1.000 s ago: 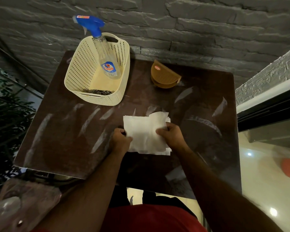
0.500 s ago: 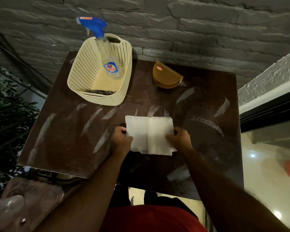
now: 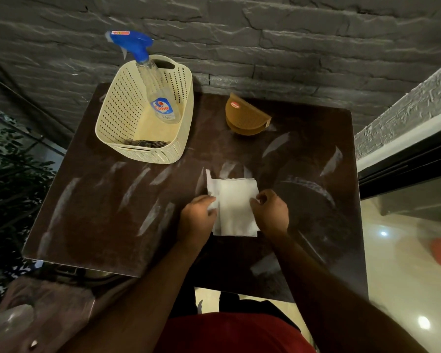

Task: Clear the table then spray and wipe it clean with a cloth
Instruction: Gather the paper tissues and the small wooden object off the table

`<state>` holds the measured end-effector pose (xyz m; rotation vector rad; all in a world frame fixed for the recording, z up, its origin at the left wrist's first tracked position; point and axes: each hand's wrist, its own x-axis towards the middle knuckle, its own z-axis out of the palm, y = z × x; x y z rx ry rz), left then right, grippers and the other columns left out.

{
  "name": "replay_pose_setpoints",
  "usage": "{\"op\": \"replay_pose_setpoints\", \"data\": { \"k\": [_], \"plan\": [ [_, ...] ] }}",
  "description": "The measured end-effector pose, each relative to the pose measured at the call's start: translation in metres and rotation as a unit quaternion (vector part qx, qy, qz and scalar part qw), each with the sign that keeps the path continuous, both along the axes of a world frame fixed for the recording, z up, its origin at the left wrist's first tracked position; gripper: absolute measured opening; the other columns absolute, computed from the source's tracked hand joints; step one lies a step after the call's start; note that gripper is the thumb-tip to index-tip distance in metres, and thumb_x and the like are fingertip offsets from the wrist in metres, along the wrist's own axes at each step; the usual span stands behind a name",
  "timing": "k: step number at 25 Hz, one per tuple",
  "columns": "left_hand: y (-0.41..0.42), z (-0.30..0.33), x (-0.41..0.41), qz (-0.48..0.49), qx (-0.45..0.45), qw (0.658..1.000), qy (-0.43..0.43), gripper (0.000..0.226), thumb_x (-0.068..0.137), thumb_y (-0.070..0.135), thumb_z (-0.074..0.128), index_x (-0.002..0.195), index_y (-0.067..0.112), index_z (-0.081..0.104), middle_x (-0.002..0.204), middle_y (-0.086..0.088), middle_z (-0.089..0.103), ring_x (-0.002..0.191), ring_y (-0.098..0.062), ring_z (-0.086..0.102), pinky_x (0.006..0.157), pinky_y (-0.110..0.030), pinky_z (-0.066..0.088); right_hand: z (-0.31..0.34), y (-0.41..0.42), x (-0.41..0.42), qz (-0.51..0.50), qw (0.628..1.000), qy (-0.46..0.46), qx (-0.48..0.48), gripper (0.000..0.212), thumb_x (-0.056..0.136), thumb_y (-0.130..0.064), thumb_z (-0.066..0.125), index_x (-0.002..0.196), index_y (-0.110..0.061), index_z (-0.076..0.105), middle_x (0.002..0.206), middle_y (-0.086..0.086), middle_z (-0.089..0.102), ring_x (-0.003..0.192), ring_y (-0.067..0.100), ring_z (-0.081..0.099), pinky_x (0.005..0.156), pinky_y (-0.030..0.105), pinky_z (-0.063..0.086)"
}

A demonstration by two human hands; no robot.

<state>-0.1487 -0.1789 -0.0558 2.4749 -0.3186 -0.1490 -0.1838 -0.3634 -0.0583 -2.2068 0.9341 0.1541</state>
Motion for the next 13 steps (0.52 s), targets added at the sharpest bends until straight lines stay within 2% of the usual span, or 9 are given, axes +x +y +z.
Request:
{"op": "replay_pose_setpoints", "data": {
  "k": [3,6,8,10,13],
  "plan": [
    [-0.032,0.012,-0.011,-0.072,0.023,0.997,0.022,0.034,0.082,0.009,0.067,0.116,0.006,0.067,0.119,-0.012,0.066,0.109,-0.026,0.063,0.096,-0.03,0.045,0.008,0.007,0.004,-0.022,0.981,-0.018,0.193,0.018,0.088,-0.031,0.065,0.088,-0.012,0.065,0.083,0.006,0.071,0.069,0.02,0.07,0.063,0.033,0.053],
    [-0.06,0.01,-0.02,-0.12,0.048,0.992,-0.001,0.03,0.076,0.007,0.073,0.106,0.008,0.069,0.103,-0.007,0.07,0.095,-0.021,0.067,0.085,-0.027,0.051,0.016,0.005,0.004,-0.092,0.925,-0.006,0.368,0.033,0.096,-0.033,0.057,0.099,-0.001,0.065,0.088,0.014,0.07,0.073,0.025,0.07,0.062,0.034,0.055],
    [-0.074,0.008,-0.022,-0.144,0.031,0.989,0.027,0.029,0.081,0.006,0.067,0.111,0.008,0.066,0.106,-0.009,0.068,0.098,-0.023,0.065,0.088,-0.029,0.05,0.017,-0.002,0.003,-0.101,0.915,0.004,0.39,0.034,0.097,-0.035,0.056,0.1,-0.002,0.067,0.088,0.012,0.07,0.076,0.025,0.069,0.058,0.03,0.056],
    [-0.082,0.008,-0.023,-0.163,0.016,0.984,0.067,0.031,0.088,0.012,0.06,0.119,0.008,0.061,0.116,-0.009,0.065,0.108,-0.023,0.06,0.096,-0.031,0.047,0.014,-0.011,0.003,-0.108,0.916,0.008,0.385,0.026,0.095,-0.031,0.06,0.087,-0.008,0.068,0.078,0.009,0.068,0.068,0.022,0.067,0.054,0.029,0.055],
    [-0.083,0.011,-0.025,-0.2,-0.021,0.975,0.091,0.023,0.09,0.015,0.055,0.11,0.012,0.066,0.119,-0.007,0.064,0.109,-0.023,0.058,0.096,-0.032,0.046,0.003,-0.024,0.005,-0.096,0.938,0.042,0.332,0.017,0.093,-0.018,0.064,0.076,-0.014,0.066,0.072,0.01,0.066,0.057,0.019,0.065,0.053,0.034,0.06]
  ]
}}
